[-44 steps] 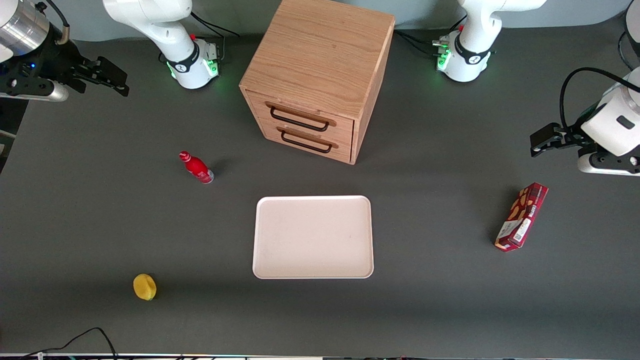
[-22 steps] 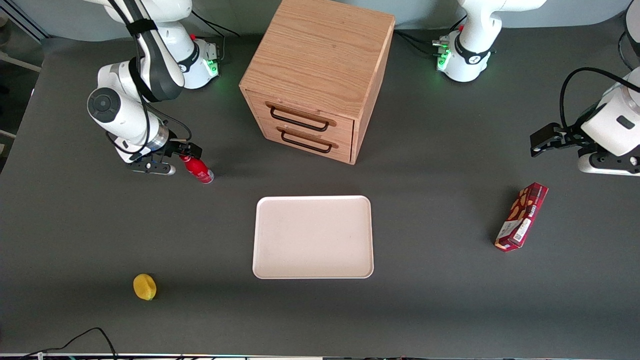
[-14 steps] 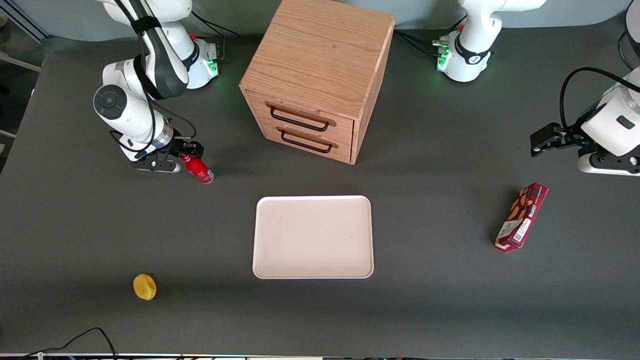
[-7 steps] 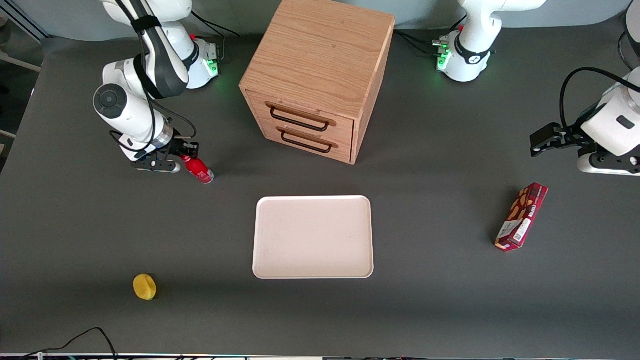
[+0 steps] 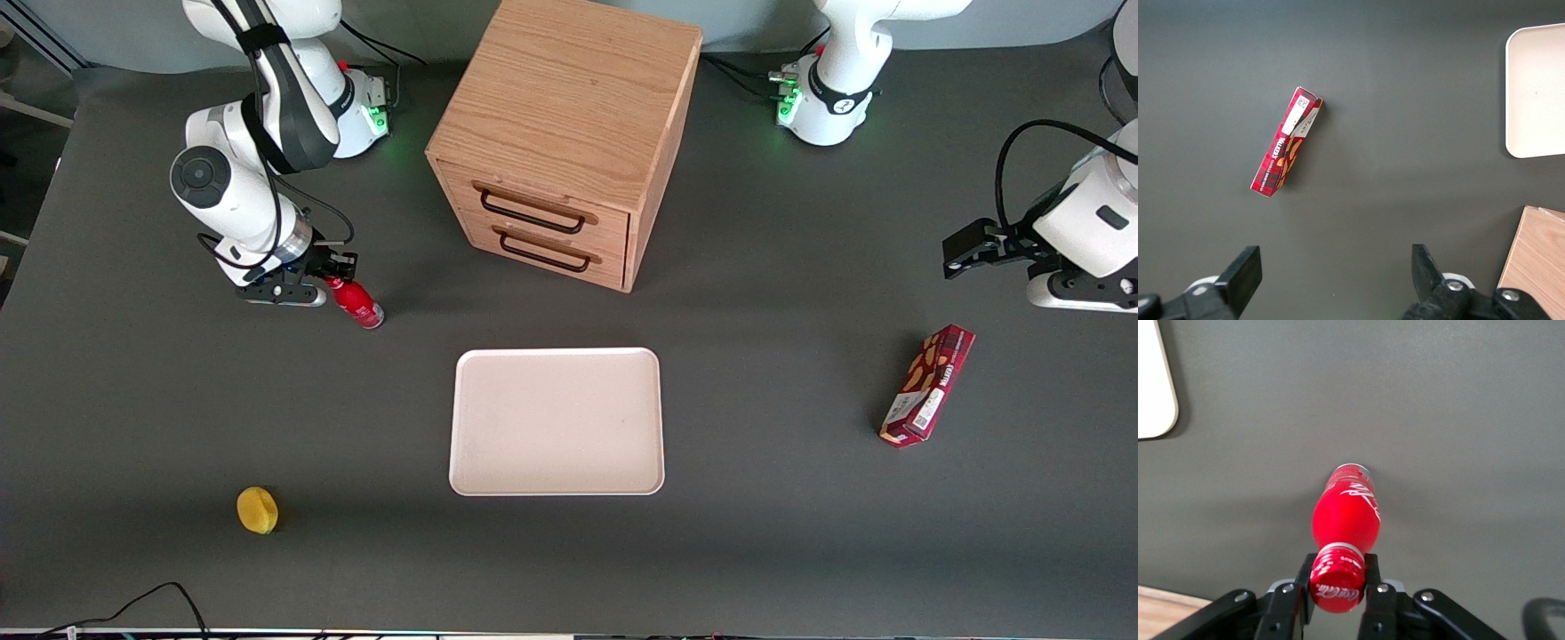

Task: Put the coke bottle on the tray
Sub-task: 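Lift the bottle and carry it toward the white tray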

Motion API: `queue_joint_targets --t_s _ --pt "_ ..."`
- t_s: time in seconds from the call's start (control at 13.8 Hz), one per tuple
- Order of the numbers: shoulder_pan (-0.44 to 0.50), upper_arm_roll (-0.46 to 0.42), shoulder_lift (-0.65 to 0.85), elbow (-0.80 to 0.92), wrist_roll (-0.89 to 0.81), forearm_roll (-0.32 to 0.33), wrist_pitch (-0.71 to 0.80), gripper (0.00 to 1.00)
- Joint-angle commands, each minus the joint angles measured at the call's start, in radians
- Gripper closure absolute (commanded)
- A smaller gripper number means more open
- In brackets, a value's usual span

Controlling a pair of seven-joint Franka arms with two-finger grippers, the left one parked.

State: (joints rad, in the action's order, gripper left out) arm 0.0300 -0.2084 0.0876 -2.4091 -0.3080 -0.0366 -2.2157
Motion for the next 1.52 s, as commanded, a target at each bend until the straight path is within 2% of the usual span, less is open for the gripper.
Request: queue_joint_targets --t_s 0.0,0.14,0.36,0.58,0.72,0.87,1.01,1.23,1.45 --pt "0.001 -0.005 0.018 0.175 0.01 0.012 0.218 1.0" --pt "0.001 -0.005 0.0 0.331 0.009 0.012 0.373 1.0" --pt "0.014 -0.008 -0.054 0.557 0.001 0.012 0.529 1.0" --pt "0.03 -0.055 -0.278 0.947 -0.127 0.015 0.745 1.0" --pt "0.056 -0.092 -0.45 1.158 -0.27 0.065 0.806 1.0" --pt "0.074 -0.144 -0.595 1.275 -0.395 0.084 0.786 1.0" --pt "0.12 -0.146 -0.714 1.36 -0.532 0.093 0.704 1.0" --pt "0.148 -0.148 -0.825 1.374 -0.672 0.129 0.503 1.0" --pt "0.169 -0.144 -0.894 1.374 -0.729 0.156 0.377 1.0"
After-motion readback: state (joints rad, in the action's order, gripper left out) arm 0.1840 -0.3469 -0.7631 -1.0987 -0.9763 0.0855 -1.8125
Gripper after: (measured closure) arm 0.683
